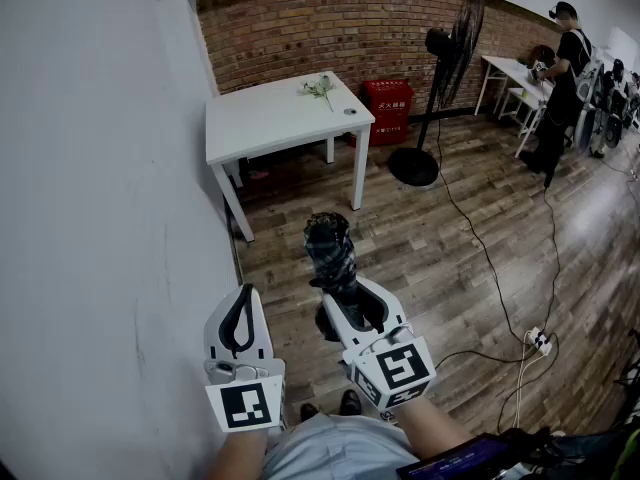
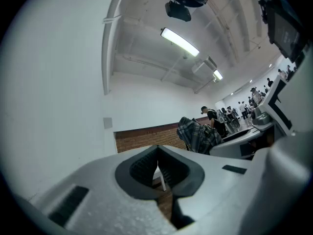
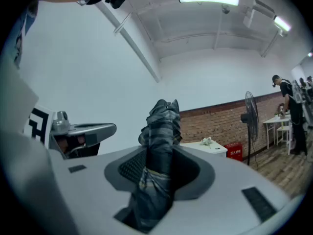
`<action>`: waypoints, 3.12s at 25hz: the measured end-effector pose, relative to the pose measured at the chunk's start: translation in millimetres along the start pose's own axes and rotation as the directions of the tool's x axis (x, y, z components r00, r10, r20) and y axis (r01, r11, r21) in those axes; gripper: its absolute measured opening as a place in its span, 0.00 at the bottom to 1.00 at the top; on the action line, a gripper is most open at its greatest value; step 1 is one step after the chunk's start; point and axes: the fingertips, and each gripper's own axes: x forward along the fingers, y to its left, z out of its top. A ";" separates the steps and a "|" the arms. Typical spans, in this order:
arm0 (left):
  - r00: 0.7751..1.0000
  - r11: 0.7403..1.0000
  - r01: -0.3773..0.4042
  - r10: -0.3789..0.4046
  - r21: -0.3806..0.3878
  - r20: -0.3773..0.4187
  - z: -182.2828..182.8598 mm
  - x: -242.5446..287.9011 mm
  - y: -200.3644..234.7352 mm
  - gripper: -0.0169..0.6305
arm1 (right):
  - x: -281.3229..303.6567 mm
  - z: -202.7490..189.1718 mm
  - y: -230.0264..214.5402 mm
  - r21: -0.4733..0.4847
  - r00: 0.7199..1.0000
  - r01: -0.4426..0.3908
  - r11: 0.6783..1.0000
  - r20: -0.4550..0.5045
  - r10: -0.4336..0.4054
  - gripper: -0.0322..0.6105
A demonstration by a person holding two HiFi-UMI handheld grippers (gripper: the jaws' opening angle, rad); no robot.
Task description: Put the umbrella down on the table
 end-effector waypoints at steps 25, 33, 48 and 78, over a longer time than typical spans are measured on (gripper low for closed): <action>0.994 0.998 -0.061 0.062 0.009 -0.087 -36.5 67.0 -18.9 0.04 | 42.2 -20.3 -82.0 0.049 0.999 -0.031 0.998 -0.031 0.032 0.29; 0.993 0.999 -0.053 0.052 -0.010 -0.109 -69.4 142.8 23.2 0.04 | 123.9 -32.5 -109.0 0.049 0.998 -0.012 0.999 -0.069 0.015 0.29; 0.998 0.999 -0.039 0.039 0.004 -0.051 -94.8 285.5 131.0 0.04 | 299.6 -9.1 -129.2 0.011 1.000 -0.010 1.000 -0.004 0.010 0.29; 0.997 1.000 0.025 -0.024 0.009 -0.073 -137.3 426.7 148.6 0.04 | 408.4 -6.9 -211.0 0.003 0.998 0.058 0.998 0.015 -0.058 0.29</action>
